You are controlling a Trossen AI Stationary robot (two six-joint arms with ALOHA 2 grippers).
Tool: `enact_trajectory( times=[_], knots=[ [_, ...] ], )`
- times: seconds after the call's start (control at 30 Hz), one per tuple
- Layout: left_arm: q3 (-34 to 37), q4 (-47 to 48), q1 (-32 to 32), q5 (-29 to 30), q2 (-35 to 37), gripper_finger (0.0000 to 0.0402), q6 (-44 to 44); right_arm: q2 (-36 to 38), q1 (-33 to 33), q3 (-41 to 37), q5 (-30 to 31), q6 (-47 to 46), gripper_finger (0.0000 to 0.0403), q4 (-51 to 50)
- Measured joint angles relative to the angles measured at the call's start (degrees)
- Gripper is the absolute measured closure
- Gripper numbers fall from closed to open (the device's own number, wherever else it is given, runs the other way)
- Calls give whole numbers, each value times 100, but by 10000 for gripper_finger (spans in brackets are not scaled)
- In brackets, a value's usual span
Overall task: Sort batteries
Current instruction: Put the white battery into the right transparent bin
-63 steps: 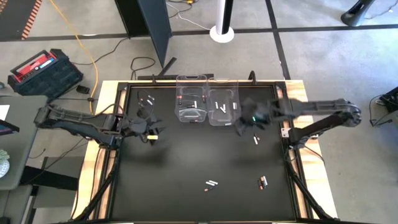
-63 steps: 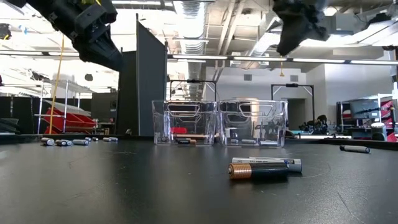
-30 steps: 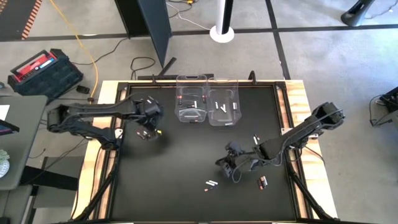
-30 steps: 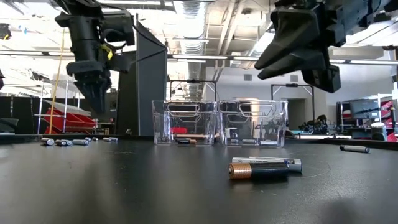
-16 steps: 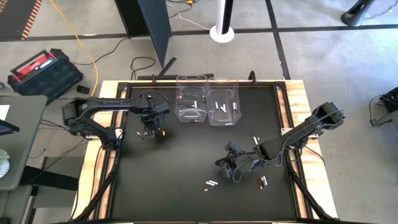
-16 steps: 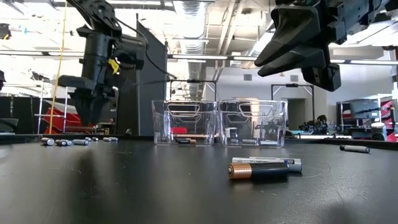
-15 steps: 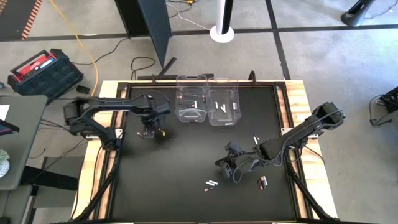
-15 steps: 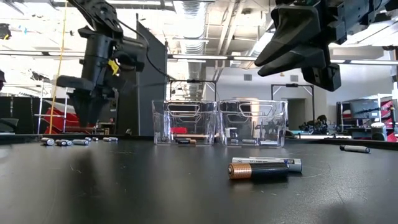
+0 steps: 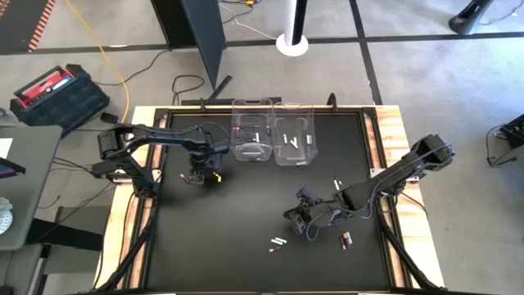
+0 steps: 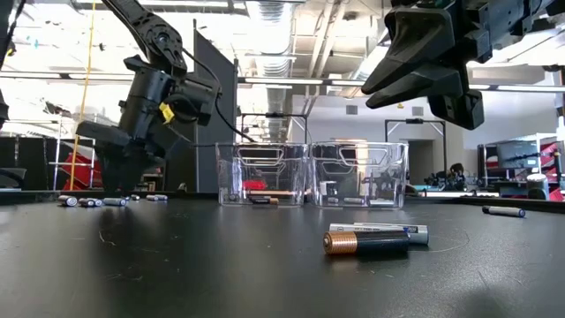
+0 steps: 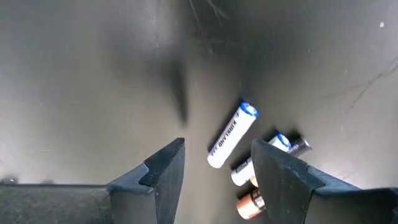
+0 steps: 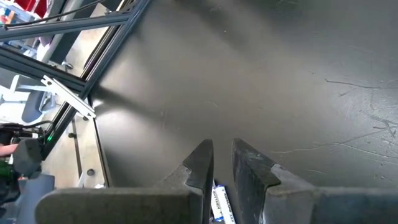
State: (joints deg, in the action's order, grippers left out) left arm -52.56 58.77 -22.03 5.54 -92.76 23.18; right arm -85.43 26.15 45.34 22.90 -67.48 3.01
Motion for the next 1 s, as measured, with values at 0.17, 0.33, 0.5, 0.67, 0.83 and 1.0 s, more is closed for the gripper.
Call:
enact_trajectory(
  times=[0.17,0.33,0.5,0.67,0.83,1.0],
  knots=[
    [0,-208,1,-20,1,221,0,0,-6,0,0,-2,326,2],
    [124,-307,1,-54,1,221,-7,2,-4,0,0,-7,326,4],
    [313,-456,1,-115,3,221,-34,2,-4,0,-2,-42,326,7],
    [413,-666,1,-105,25,221,-46,2,-4,0,-2,-44,326,7],
    [417,-687,3,-100,21,225,-46,4,-4,0,-2,-49,326,7],
    [420,-711,3,-15,16,252,-28,4,-4,0,-2,-67,326,7]
  ],
)
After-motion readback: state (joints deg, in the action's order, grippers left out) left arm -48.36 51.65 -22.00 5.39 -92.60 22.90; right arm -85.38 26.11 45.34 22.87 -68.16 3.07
